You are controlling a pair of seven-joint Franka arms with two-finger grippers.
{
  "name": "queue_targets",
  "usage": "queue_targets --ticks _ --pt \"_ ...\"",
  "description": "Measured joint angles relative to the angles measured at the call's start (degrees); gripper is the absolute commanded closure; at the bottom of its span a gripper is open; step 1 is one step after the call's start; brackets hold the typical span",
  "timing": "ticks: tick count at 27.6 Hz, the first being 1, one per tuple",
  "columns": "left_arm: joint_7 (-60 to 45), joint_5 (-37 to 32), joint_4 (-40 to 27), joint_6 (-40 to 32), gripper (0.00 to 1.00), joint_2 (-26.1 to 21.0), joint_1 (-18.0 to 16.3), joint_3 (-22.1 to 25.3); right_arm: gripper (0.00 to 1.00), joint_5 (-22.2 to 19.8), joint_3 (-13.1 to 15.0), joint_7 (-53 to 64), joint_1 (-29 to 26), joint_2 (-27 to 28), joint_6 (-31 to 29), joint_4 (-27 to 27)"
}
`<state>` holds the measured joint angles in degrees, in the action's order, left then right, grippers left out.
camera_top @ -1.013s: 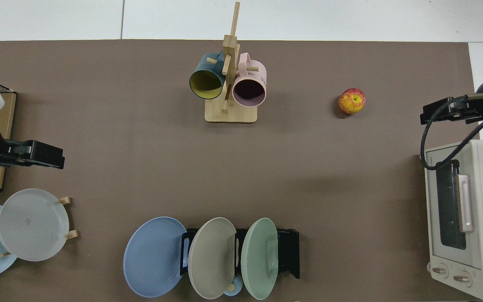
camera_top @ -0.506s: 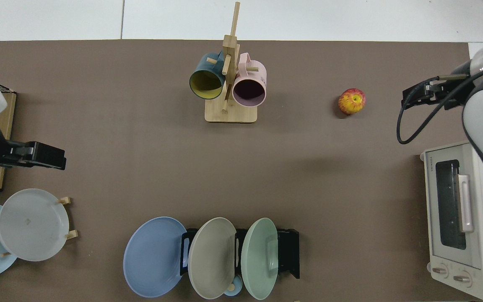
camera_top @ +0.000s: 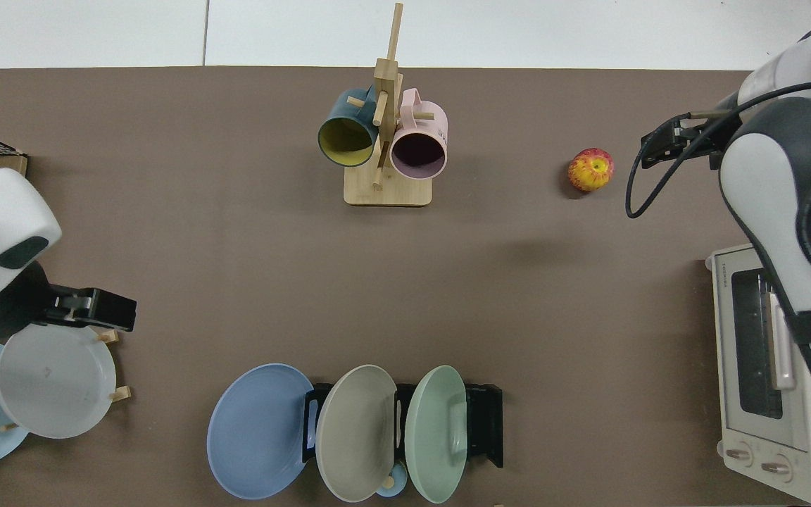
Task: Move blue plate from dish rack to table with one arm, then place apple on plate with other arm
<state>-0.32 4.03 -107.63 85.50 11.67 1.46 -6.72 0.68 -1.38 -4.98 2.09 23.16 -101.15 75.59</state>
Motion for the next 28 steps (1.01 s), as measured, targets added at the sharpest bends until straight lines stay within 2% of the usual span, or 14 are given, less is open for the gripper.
queue_targets --ticks 10,16,20,22,23,24,28 --pt "0.1 1.75 -18.61 12.32 0.01 3.45 0.48 -3.81 0.0 -1.68 -0.15 -0.74 0.76 5.17 -7.29 0.39" --pt "0.1 4.98 -24.45 14.34 0.0 4.54 0.52 -5.34 0.0 -2.18 -0.19 -1.1 0.81 8.19 -10.21 0.72" --pt "0.14 6.89 -26.71 14.41 0.03 5.01 0.52 -7.35 0.0 -2.18 -0.15 -1.1 0.76 10.42 -14.28 0.88" --pt "0.13 7.26 -27.72 14.49 0.08 5.27 0.54 -8.39 0.0 -2.18 -0.13 -1.1 0.73 11.3 -15.41 0.91" --pt "0.13 7.36 -28.1 14.5 0.16 5.39 0.54 -8.73 0.0 -2.18 -0.12 -1.1 0.71 11.67 -15.77 0.92" --pt "0.13 7.44 -28.41 14.51 0.3 5.52 0.54 -8.95 0.0 -2.19 -0.11 -1.1 0.69 12.03 -16.09 0.93" --pt "0.13 8.3 -28.95 14.54 0.71 5.95 0.53 -9.24 0.0 -2.21 -0.13 -1.1 0.69 13.11 -17.24 1.12"
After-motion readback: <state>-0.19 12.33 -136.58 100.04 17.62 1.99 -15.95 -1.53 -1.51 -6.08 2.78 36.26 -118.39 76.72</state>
